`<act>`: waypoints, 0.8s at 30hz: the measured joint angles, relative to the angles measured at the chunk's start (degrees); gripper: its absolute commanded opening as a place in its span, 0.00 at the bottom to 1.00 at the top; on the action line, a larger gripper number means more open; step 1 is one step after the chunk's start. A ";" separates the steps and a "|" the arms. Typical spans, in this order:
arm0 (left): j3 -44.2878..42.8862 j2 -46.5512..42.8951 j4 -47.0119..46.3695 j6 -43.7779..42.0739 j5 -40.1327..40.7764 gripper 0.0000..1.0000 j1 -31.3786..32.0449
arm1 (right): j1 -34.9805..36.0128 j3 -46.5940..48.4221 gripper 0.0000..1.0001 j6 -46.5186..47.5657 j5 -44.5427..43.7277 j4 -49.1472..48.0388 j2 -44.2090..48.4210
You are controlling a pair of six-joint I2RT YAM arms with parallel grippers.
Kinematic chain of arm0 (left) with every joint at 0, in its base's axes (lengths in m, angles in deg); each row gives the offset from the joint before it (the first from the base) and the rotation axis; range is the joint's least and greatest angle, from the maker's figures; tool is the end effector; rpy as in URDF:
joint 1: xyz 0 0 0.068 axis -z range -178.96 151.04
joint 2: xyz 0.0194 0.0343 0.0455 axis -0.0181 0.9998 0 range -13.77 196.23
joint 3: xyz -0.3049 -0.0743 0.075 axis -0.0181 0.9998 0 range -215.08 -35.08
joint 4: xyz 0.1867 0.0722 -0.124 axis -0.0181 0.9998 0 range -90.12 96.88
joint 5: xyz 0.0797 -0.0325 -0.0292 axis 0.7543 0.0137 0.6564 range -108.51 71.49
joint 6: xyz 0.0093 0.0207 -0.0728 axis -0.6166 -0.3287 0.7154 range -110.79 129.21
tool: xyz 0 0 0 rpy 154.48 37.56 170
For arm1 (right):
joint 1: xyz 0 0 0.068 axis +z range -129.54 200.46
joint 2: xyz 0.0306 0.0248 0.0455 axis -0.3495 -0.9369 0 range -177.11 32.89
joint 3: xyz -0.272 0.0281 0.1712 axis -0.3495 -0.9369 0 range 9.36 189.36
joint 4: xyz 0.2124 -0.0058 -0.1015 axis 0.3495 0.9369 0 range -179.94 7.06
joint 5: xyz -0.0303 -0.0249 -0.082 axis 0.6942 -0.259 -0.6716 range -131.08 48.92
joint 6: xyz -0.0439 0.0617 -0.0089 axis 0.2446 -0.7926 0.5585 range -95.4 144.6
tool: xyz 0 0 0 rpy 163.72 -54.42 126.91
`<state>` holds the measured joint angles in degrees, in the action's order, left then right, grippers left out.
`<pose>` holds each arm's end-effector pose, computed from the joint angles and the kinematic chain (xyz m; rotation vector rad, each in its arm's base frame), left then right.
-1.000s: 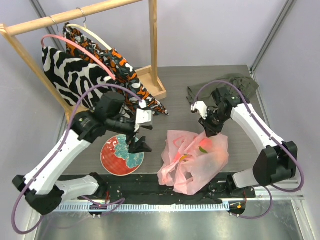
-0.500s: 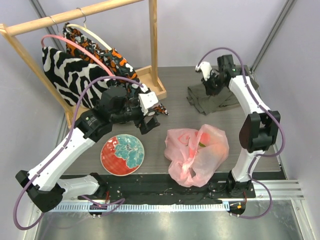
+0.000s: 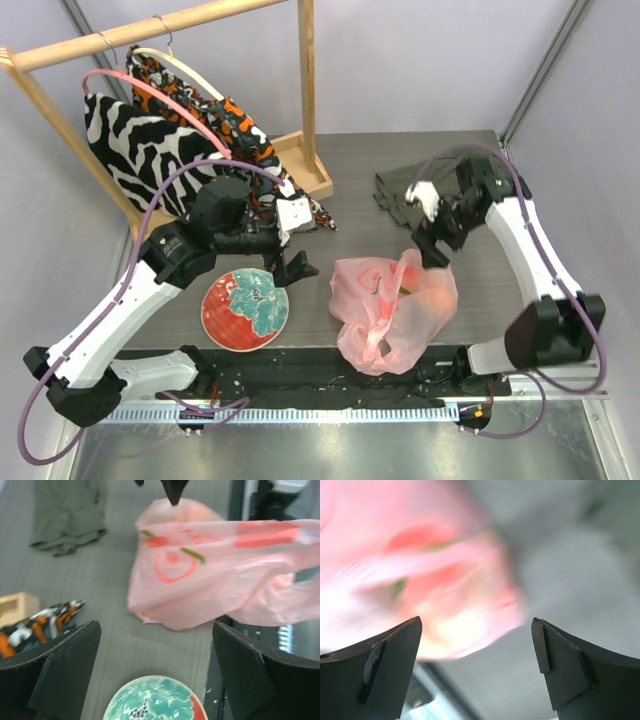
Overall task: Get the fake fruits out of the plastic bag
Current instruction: Move the plastic bag to the center of the board.
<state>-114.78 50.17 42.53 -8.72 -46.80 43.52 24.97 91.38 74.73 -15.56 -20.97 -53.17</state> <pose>0.1201 -0.1514 0.4542 1.3002 1.6055 -0.7693 0.2548 0.0481 0.3461 -1.3064 2.3319 0.4028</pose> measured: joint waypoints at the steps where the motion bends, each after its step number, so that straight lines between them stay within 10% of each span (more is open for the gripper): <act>1: 0.37 -0.24 0.44 0.17 -1.14 1.00 1.03 | 0.55 -4.98 1.00 0.96 0.04 1.40 4.46; 11: -13.92 8.48 -1.73 18.49 -12.15 1.00 6.08 | 2.60 -23.06 0.99 3.02 1.99 -0.42 10.14; 16: -5.05 6.19 -4.76 27.06 -12.68 1.00 10.82 | 5.16 -28.33 0.91 -0.26 1.36 -8.87 13.11; 24: 1.40 16.31 -8.41 34.75 -8.74 1.00 13.66 | 9.11 -30.77 0.13 -7.34 -3.61 -23.78 9.84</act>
<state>-113.38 66.48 34.12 26.03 -55.55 57.18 34.09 60.60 67.38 -19.17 -44.75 -43.33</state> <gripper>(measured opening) 0.996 0.378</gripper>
